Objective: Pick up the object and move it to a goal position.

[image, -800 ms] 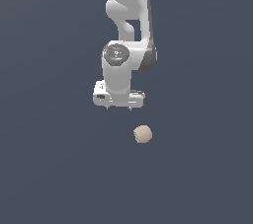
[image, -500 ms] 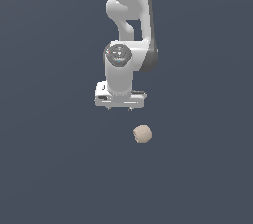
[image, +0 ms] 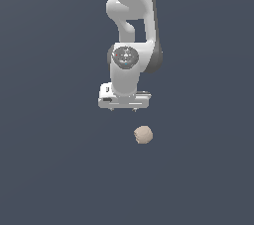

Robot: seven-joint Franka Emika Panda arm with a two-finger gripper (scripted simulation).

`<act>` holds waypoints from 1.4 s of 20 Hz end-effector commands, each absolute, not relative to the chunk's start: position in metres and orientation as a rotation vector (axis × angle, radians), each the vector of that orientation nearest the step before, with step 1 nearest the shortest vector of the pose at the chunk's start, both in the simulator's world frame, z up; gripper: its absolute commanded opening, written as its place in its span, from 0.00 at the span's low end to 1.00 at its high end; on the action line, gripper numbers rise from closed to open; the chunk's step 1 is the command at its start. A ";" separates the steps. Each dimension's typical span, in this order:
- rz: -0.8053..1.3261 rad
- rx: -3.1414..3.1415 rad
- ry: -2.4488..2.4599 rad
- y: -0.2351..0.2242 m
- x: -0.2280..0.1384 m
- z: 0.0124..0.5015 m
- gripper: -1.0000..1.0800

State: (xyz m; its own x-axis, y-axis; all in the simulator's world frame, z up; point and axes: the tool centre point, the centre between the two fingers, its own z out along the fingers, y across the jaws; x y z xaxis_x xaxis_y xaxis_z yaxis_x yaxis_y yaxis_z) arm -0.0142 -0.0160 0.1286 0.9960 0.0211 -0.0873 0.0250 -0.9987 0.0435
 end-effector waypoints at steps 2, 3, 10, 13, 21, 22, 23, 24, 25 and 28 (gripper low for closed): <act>-0.127 3.095 0.076 -0.010 -0.008 0.126 0.96; -0.123 3.096 0.094 -0.007 -0.005 0.125 0.96; -0.080 3.098 0.288 0.022 0.023 0.113 0.96; -0.054 3.095 0.397 0.040 0.038 0.106 0.96; -0.008 3.085 0.576 0.070 0.061 0.094 0.96; -0.005 3.084 0.587 0.072 0.062 0.093 0.96; -0.003 3.083 0.596 0.074 0.063 0.092 0.96; -0.001 3.083 0.602 0.075 0.064 0.092 0.96; 0.000 3.083 0.605 0.075 0.065 0.091 0.96; -0.003 3.083 0.600 0.075 0.064 0.091 0.96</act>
